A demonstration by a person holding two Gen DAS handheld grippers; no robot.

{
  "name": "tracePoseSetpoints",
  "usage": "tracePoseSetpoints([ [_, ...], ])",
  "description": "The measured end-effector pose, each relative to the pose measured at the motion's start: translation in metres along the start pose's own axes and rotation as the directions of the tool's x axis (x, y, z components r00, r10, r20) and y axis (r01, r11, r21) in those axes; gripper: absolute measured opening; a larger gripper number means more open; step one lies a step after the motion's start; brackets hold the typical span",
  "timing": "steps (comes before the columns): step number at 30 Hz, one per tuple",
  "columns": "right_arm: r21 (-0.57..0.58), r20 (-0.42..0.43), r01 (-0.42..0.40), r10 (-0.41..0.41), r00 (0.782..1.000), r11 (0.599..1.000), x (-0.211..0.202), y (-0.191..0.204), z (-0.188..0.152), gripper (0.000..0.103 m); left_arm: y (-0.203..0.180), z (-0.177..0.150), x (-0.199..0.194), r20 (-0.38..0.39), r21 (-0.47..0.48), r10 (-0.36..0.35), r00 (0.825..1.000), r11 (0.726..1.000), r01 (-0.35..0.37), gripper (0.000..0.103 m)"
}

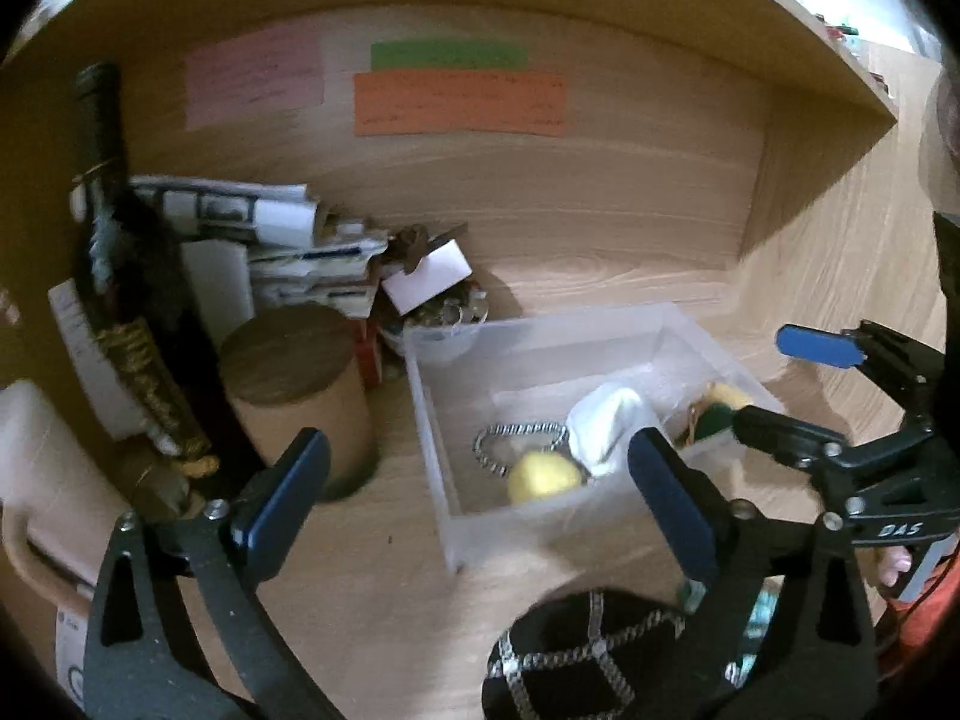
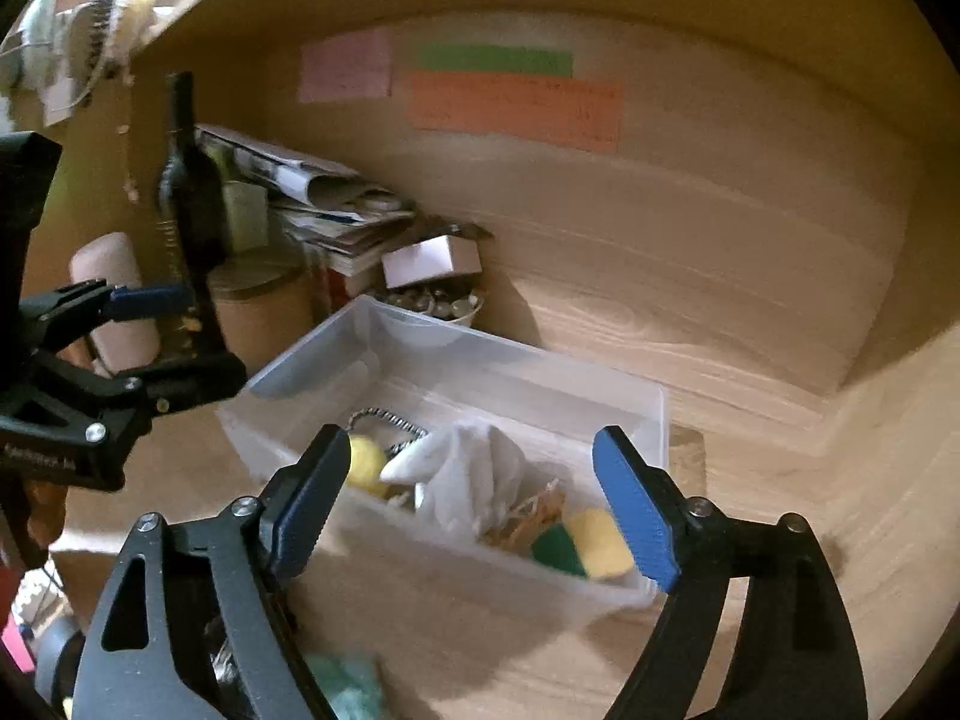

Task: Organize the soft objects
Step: 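Grasp the green knit glove with the right gripper while the left grasps the black cap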

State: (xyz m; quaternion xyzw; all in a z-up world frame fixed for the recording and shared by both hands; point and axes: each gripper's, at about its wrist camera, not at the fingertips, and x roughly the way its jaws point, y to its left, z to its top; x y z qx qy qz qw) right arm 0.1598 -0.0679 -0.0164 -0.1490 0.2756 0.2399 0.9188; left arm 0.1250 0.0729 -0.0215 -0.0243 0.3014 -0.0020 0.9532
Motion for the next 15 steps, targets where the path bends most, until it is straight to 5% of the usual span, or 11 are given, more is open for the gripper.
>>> tracePoseSetpoints([
  [8, 0.036, -0.023, -0.056, 0.057, 0.998, 0.998, -0.020, 0.006, -0.034, 0.081, 0.001, -0.044, 0.006, -0.111, 0.011, 0.010, 0.994, 1.000, -0.009, 0.101],
  [15, 0.025, -0.088, -0.072, 0.074, 0.993, 0.997, -0.021, 0.020, -0.073, 0.081, -0.006, -0.085, 0.028, -0.257, 0.044, 0.001, 0.966, 0.999, 0.011, 0.101],
])
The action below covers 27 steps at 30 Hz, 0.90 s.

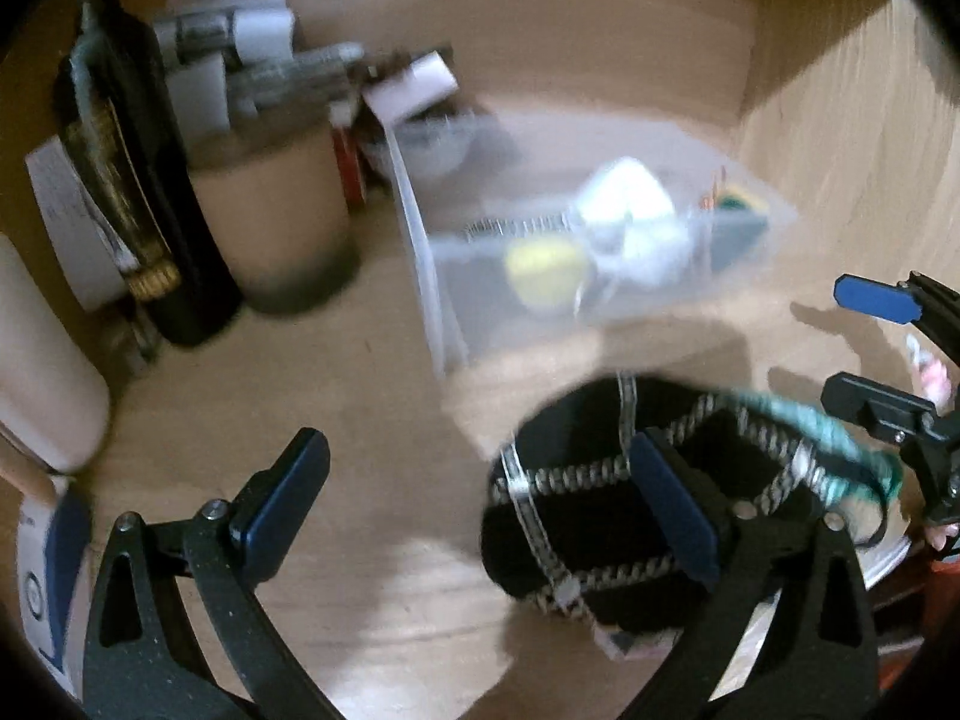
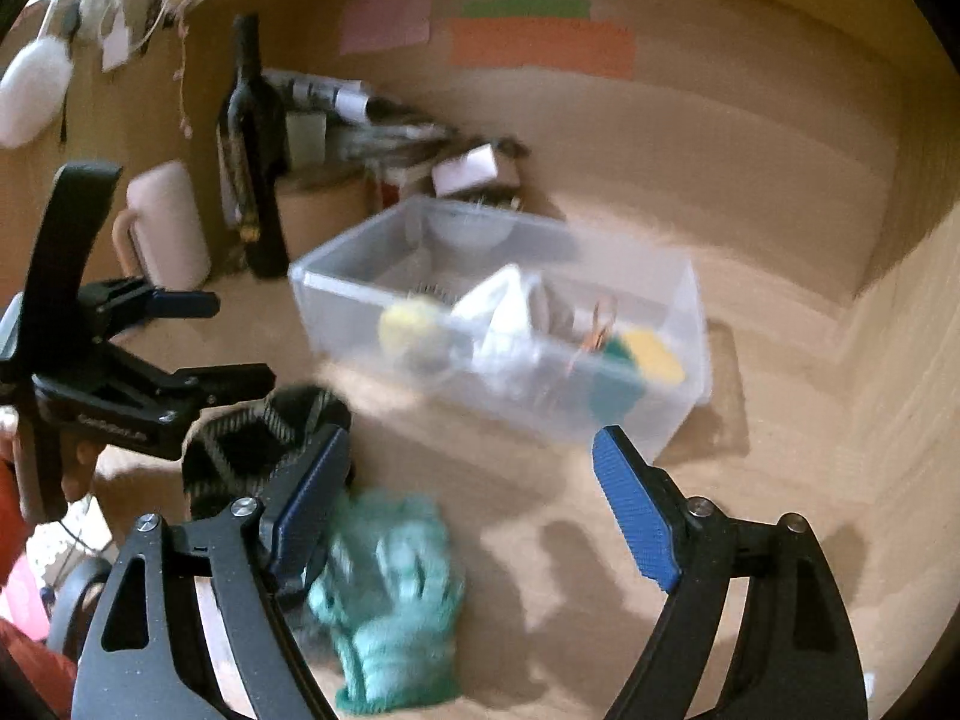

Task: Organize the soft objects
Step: 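Grasp the green knit glove with the right gripper while the left grasps the black cap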

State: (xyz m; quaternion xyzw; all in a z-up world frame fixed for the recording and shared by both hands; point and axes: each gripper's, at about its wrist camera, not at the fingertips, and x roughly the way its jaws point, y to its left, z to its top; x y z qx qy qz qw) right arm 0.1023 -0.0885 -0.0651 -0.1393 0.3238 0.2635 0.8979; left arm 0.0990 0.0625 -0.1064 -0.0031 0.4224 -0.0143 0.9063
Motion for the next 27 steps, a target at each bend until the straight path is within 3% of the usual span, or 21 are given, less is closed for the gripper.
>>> tracePoseSetpoints([
  [7, 0.037, -0.081, -0.059, 0.062, 0.995, 0.998, 0.012, 0.005, -0.029, 0.081, -0.002, -0.016, 0.016, -0.055, -0.019, -0.045, 0.997, 0.999, 0.044, 0.099],
  [9, 0.050, -0.087, -0.068, 0.072, 0.994, 0.996, 0.013, 0.004, -0.032, 0.081, -0.002, -0.016, 0.018, -0.066, -0.027, -0.080, 0.995, 0.997, 0.078, 0.083],
  [12, 0.076, -0.092, -0.082, 0.089, 0.992, 0.994, 0.015, 0.002, -0.035, 0.080, -0.002, -0.016, 0.020, -0.074, -0.044, -0.125, 0.989, 0.992, 0.122, 0.071],
  [13, 0.083, -0.094, -0.087, 0.095, 0.991, 0.993, 0.015, 0.001, -0.036, 0.075, -0.004, -0.017, 0.019, -0.072, -0.038, -0.130, 0.989, 0.991, 0.127, 0.068],
  [15, 0.095, -0.108, -0.106, 0.116, 0.987, 0.990, 0.017, 0.000, -0.038, 0.066, -0.008, -0.018, 0.019, -0.066, -0.018, -0.135, 0.989, 0.991, 0.134, 0.053],
  [21, 0.112, -0.126, -0.121, 0.134, 0.983, 0.986, 0.020, -0.002, -0.039, 0.047, -0.014, -0.024, 0.013, -0.048, -0.006, -0.118, 0.992, 0.993, 0.118, 0.038],
  [27, 0.143, -0.150, -0.164, 0.185, 0.971, 0.976, 0.027, -0.007, -0.043, 0.031, -0.004, -0.027, 0.008, -0.033, -0.048, -0.144, 0.989, 0.989, 0.143, 0.029],
])
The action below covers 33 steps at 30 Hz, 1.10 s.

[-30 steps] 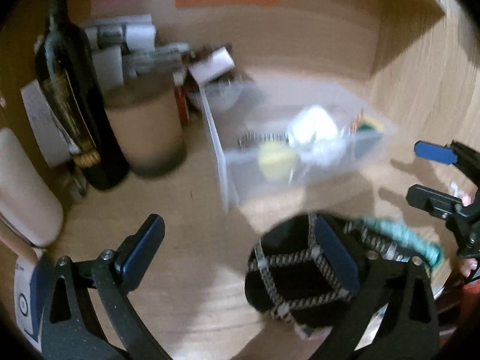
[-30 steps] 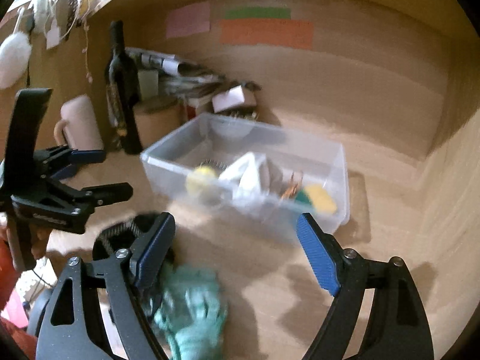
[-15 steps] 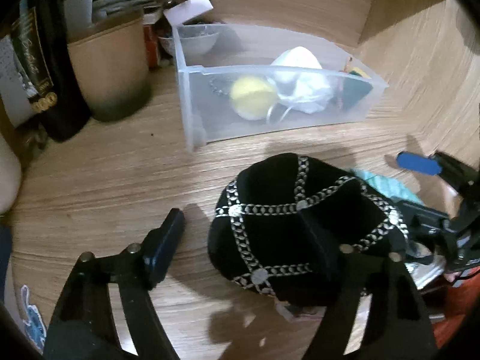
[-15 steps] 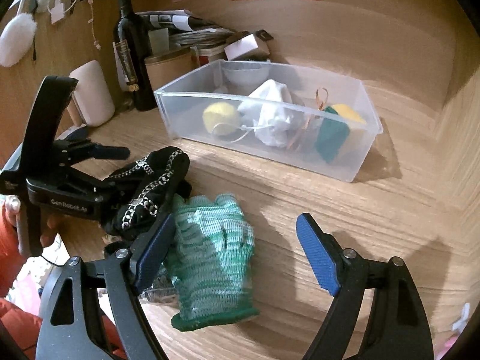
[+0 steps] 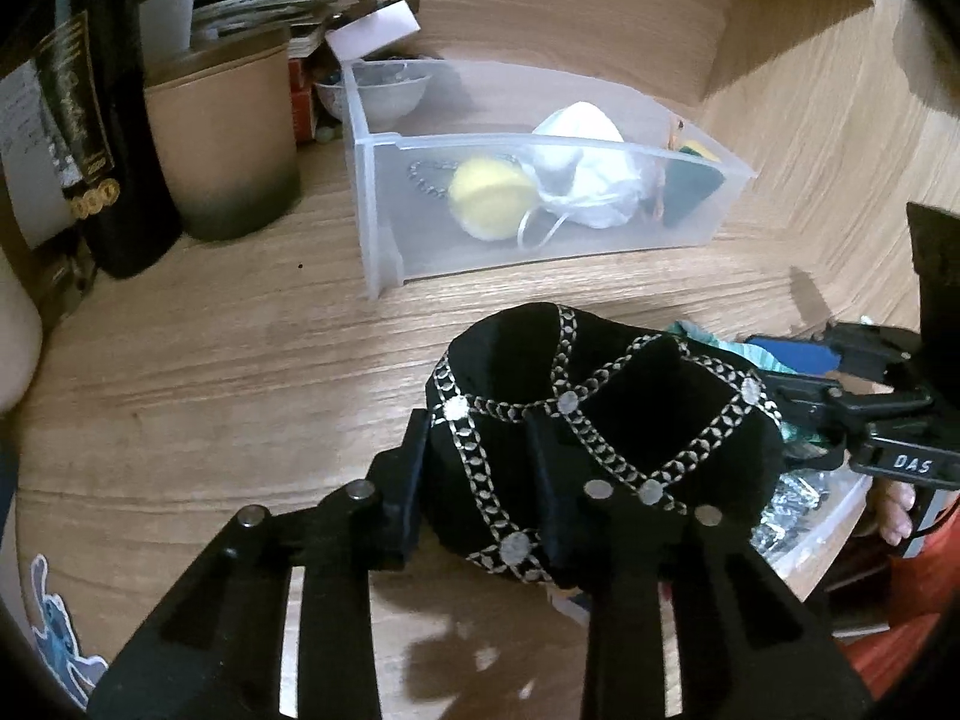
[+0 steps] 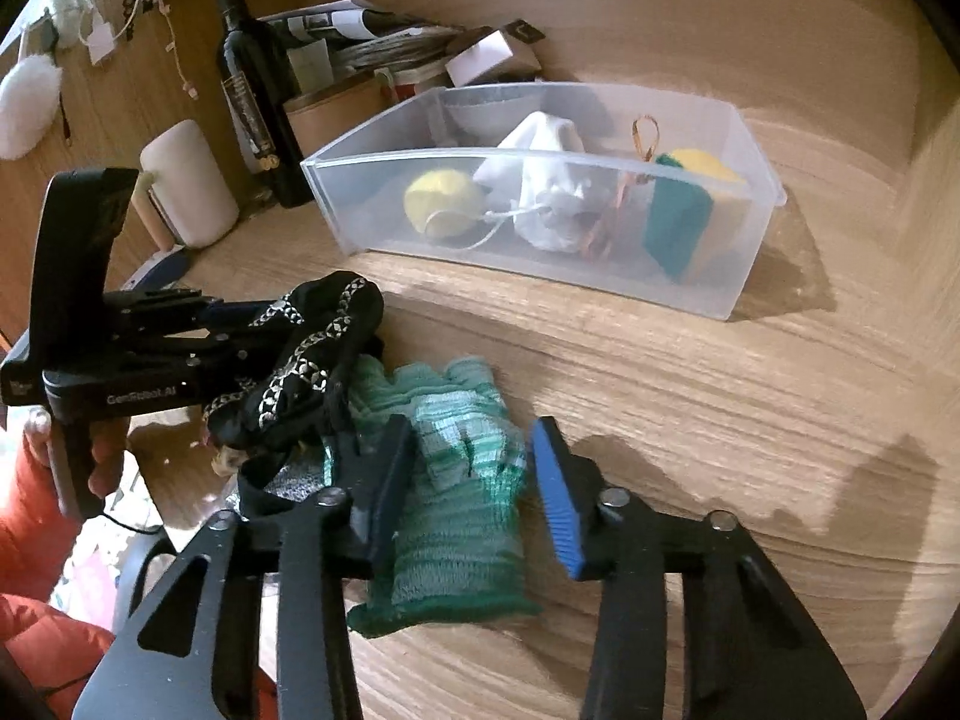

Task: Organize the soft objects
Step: 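Grasp the green knit glove with the right gripper while the left grasps the black cap, then carry the glove and black cap into the clear box and release both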

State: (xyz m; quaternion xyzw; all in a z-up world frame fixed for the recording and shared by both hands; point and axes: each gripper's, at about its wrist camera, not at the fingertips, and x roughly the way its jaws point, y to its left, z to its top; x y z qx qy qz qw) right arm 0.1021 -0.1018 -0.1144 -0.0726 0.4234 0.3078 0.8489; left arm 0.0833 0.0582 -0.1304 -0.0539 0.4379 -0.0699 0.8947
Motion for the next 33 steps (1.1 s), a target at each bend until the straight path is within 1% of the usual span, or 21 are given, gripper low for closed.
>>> tracePoseSetpoints([
  [1, 0.000, -0.004, -0.003, 0.003, 1.000, 1.000, 0.001, 0.000, -0.001, 0.027, 0.000, -0.001, -0.002, 0.006, -0.001, 0.004, 1.000, 1.000, -0.004, 0.027],
  [2, -0.006, -0.005, -0.002, 0.001, 1.000, 1.000, 0.001, 0.002, -0.001, 0.024, -0.001, -0.001, -0.003, 0.014, 0.002, 0.013, 1.000, 1.000, -0.013, 0.024],
  [3, -0.018, 0.002, 0.008, -0.008, 1.000, 1.000, 0.001, 0.005, -0.002, 0.020, -0.002, -0.001, -0.005, 0.024, 0.006, 0.022, 0.999, 1.000, -0.022, 0.021],
  [6, -0.033, 0.032, 0.047, -0.046, 0.998, 0.998, -0.003, 0.009, 0.000, 0.015, -0.005, 0.005, -0.012, 0.057, 0.012, 0.031, 0.998, 0.999, -0.032, 0.018],
  [9, -0.021, 0.070, 0.057, -0.056, 0.996, 0.998, -0.011, 0.006, 0.003, 0.013, -0.007, 0.013, -0.022, 0.094, 0.018, 0.035, 0.995, 0.999, -0.037, 0.016],
  [12, -0.020, 0.118, 0.086, -0.083, 0.990, 0.996, -0.023, 0.004, 0.008, 0.013, -0.010, 0.023, -0.032, 0.134, 0.026, 0.033, 0.990, 0.999, -0.036, 0.015],
  [15, -0.017, 0.154, 0.106, -0.102, 0.983, 0.994, -0.033, 0.001, 0.012, 0.013, -0.014, 0.034, -0.045, 0.183, 0.033, 0.029, 0.983, 0.999, -0.035, 0.015],
  [18, -0.004, 0.196, 0.123, -0.119, 0.973, 0.992, -0.044, -0.003, 0.018, 0.013, -0.019, 0.044, -0.059, 0.236, 0.039, 0.030, 0.971, 0.998, -0.040, 0.015],
  [21, 0.010, 0.241, 0.141, -0.139, 0.961, 0.990, -0.054, -0.005, 0.025, 0.013, -0.021, 0.056, -0.070, 0.282, 0.033, 0.049, 0.958, 0.998, -0.061, 0.013],
  [24, 0.018, 0.285, 0.158, -0.157, 0.946, 0.987, -0.064, -0.007, 0.032, 0.013, -0.014, 0.065, -0.075, 0.308, 0.008, 0.060, 0.950, 0.998, -0.066, 0.013],
  [29, 0.041, 0.360, 0.186, -0.188, 0.914, 0.982, -0.082, -0.009, 0.045, 0.013, -0.002, 0.085, -0.083, 0.342, -0.035, 0.060, 0.938, 0.998, -0.051, 0.013],
  [33, 0.061, 0.406, 0.195, -0.203, 0.891, 0.979, -0.091, -0.016, 0.059, 0.013, 0.003, 0.101, -0.088, 0.380, -0.058, 0.071, 0.922, 0.997, -0.053, 0.013],
])
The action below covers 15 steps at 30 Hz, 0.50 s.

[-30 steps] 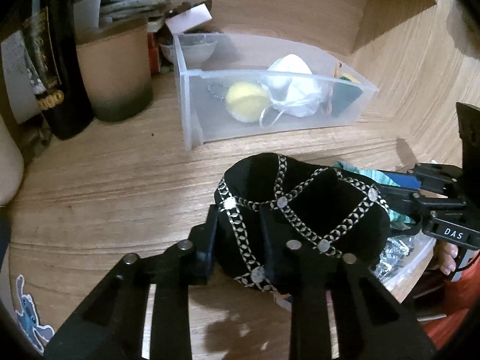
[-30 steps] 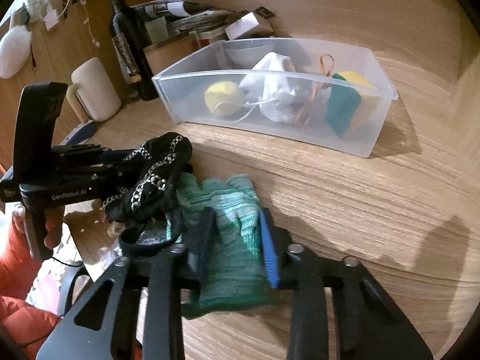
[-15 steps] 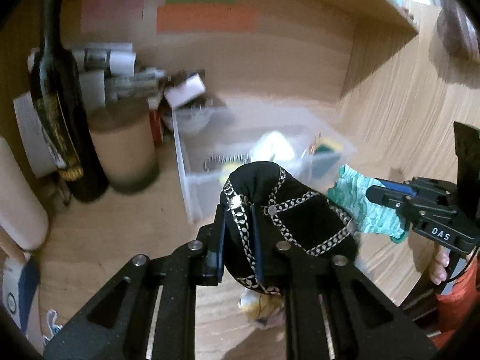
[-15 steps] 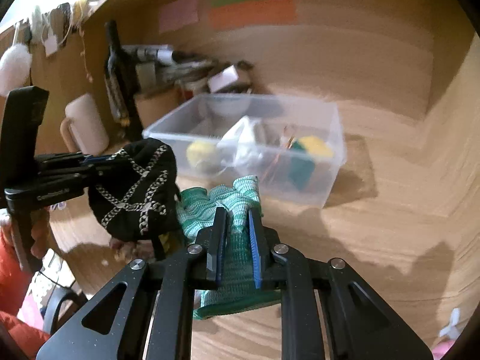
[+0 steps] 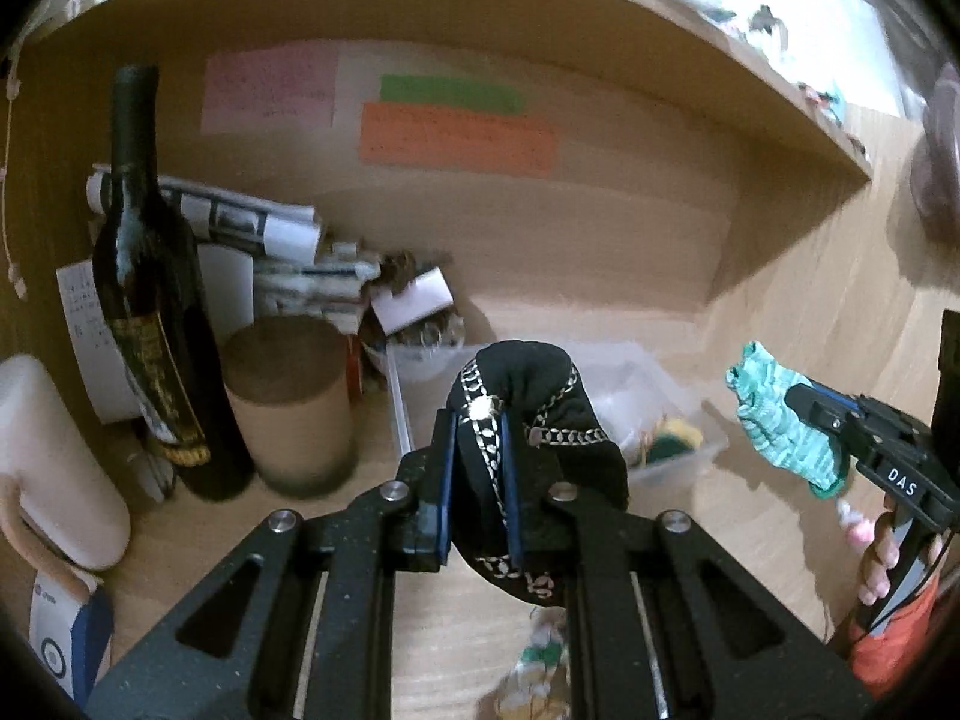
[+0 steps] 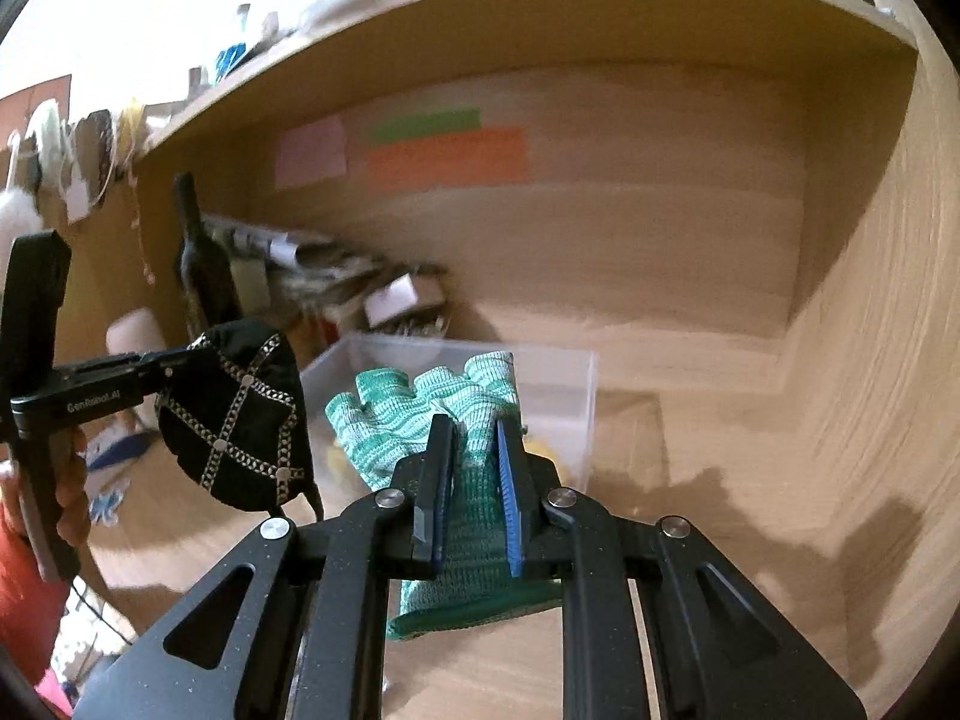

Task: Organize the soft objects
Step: 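Carry the glove and black cap into the clear box and release both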

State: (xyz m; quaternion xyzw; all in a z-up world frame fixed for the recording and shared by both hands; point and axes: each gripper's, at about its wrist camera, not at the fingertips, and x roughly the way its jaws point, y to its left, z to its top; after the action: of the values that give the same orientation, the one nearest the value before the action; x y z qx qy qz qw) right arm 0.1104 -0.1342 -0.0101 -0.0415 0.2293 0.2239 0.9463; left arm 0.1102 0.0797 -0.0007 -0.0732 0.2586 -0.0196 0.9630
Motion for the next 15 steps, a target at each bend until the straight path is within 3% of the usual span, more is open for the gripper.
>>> tracePoseSetpoints([
  [8, -0.003, 0.049, 0.042, -0.042, 0.998, 0.999, 0.012, -0.006, 0.024, 0.013, 0.002, 0.025, 0.016, 0.080, -0.044, 0.071, 0.994, 0.997, -0.068, 0.013],
  [15, -0.006, 0.031, 0.067, -0.067, 0.997, 0.998, 0.039, -0.007, 0.036, 0.013, 0.000, 0.027, 0.051, 0.052, -0.069, 0.083, 0.995, 0.994, -0.079, 0.013],
])
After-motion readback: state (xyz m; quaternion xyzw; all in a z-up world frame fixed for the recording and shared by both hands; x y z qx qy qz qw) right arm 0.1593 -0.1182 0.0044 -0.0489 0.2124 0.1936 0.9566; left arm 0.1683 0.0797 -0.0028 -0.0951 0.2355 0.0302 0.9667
